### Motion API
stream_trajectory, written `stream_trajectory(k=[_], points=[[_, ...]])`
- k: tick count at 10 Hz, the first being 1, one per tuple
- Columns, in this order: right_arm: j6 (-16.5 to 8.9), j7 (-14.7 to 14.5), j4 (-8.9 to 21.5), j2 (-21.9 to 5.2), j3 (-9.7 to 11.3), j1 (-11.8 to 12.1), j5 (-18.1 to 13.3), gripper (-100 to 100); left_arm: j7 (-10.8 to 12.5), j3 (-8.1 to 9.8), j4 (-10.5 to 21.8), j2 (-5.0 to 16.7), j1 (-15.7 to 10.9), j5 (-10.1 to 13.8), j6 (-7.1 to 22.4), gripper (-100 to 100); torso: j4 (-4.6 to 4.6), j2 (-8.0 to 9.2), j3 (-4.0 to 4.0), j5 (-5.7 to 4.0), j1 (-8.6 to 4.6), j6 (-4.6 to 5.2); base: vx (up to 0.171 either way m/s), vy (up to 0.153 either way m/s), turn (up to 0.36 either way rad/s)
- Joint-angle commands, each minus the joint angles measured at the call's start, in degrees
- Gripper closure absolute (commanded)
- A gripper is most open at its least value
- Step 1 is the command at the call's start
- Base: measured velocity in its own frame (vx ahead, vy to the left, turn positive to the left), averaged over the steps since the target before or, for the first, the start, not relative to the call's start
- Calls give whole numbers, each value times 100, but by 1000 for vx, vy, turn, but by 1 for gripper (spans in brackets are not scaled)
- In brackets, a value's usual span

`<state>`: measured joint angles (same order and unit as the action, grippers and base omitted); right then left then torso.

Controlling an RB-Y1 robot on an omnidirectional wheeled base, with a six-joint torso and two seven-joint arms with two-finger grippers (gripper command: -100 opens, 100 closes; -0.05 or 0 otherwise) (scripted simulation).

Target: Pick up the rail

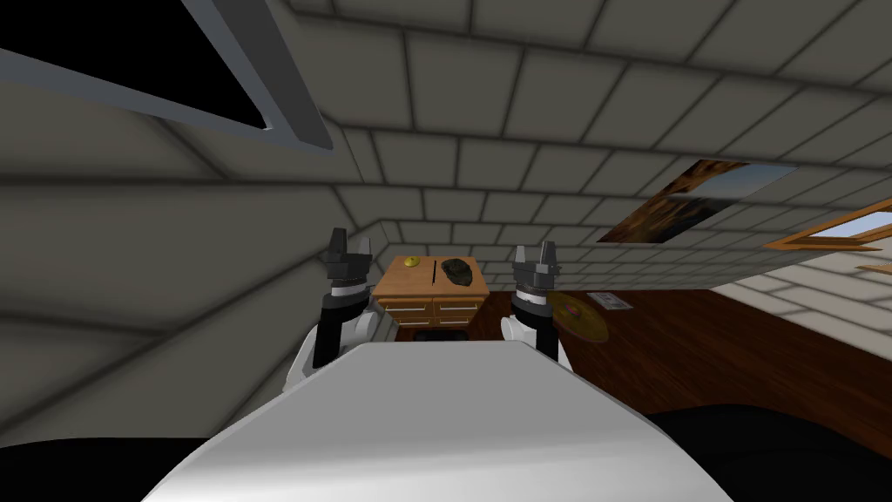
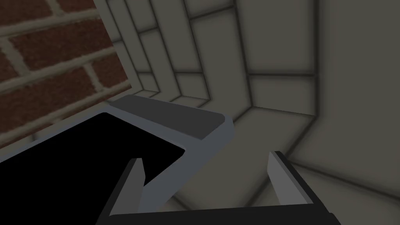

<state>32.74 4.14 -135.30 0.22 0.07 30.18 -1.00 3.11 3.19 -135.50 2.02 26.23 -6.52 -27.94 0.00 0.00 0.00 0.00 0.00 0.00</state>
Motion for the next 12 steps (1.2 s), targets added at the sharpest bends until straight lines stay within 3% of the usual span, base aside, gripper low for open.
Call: stream_trajectory(k=[1,6,7,9,10,11,12], points=[[0,0,0,0,0,0,0,0,171,110,132,187,-118,51,111,-100,0,0,0,0,0,0,-9,-23,-59],[0,0,0,1,1,0,0,0,914,626,766,570,-658,256,661,-100,1,5,3,-6,-25,1,-22,-60,-71],[0,0,0,1,1,-1,0,0,953,626,766,570,-658,256,661,-100,2,10,5,-6,-25,1,-26,-40,-21],[0,0,0,0,0,0,0,0,1309,925,1098,703,-965,356,998,-100,1,5,3,-3,-15,1,-12,-55,-94],[0,0,0,1,1,0,0,0,1394,925,1146,703,-970,356,998,-100,1,4,2,-5,-22,2,-13,-49,-33],[0,0,0,0,0,0,0,0,1601,1090,1361,767,-1141,405,1191,-100,1,4,2,-5,-18,-1,-16,-41,-76],[0,0,0,0,0,0,0,0,1634,1090,1361,767,-1141,405,1191,-100,1,5,3,-4,-14,1,-13,-32,-40]])
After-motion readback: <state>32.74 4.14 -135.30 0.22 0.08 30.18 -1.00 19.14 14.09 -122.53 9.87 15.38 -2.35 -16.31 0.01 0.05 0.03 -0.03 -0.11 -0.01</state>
